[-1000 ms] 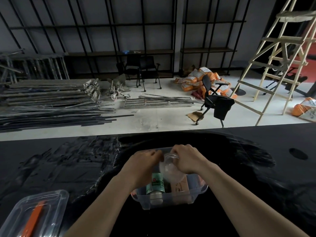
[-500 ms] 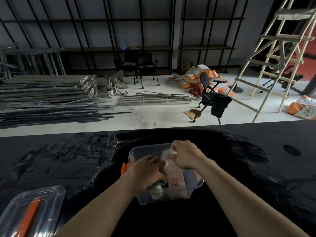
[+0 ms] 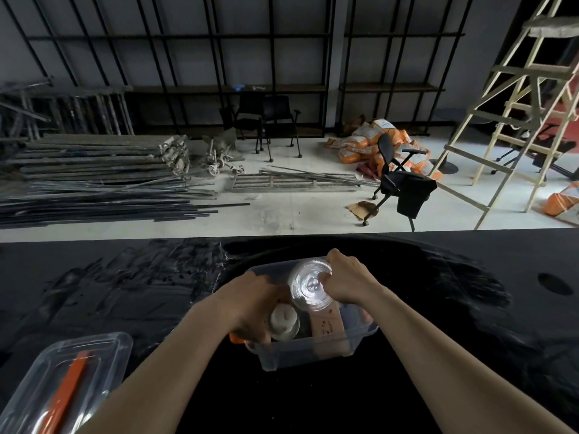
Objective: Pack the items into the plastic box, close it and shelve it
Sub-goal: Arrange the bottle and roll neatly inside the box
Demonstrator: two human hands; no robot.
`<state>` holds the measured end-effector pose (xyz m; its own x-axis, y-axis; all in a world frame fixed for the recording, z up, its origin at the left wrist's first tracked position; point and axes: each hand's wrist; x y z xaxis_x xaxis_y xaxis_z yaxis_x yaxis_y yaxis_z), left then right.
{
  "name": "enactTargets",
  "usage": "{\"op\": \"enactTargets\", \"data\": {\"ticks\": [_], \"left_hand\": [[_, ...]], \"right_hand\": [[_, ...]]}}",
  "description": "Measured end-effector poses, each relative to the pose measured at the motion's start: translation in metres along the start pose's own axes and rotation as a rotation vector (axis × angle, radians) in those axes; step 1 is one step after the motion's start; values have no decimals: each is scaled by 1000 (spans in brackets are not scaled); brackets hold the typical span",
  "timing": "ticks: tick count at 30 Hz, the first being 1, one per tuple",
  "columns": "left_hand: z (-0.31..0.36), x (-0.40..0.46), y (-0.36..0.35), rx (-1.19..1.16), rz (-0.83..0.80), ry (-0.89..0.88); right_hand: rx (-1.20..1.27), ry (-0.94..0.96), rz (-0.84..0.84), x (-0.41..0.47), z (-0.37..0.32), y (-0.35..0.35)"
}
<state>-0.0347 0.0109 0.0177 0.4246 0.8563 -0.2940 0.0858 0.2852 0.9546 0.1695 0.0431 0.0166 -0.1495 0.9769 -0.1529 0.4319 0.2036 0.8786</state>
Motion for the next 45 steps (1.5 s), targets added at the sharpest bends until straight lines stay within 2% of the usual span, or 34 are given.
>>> {"op": "enactTargets", "data": {"ticks": [5, 10, 14, 20, 25, 30, 33, 38, 45], "left_hand": [[-1, -1, 2, -60, -76, 119], [5, 3, 7, -106, -173, 86], [7, 13, 7, -34, -318, 121], [15, 24, -1, 31, -480, 67], [26, 26, 7, -162, -586, 65], [31, 11, 19, -270, -619, 1], [31, 4, 15, -327, -575, -13], [31, 5, 4, -161, -554, 93], [38, 7, 12, -86, -519, 48]], "right_hand": [[0, -21, -48, 2, 2, -10], [-78, -15, -52, 3, -5, -12], [-114, -26, -48, 2, -7, -16], [-113, -24, -42, 2, -3, -19], [-102, -36, -44, 2, -2, -17], [-110, -19, -38, 1, -4, -16], [-112, -4, -46, 0, -3, -15], [-129, -17, -42, -2, -4, -15], [-197, -140, -76, -8, 0, -13]]}}
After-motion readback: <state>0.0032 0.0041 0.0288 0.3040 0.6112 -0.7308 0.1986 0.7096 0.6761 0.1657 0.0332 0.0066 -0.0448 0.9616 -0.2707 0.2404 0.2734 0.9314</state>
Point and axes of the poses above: each hand's wrist, its own x-axis towards the middle knuckle, its own y-axis out of the back of the hand, z = x × y, and after that the axes turned 3 degrees about y, right-handed
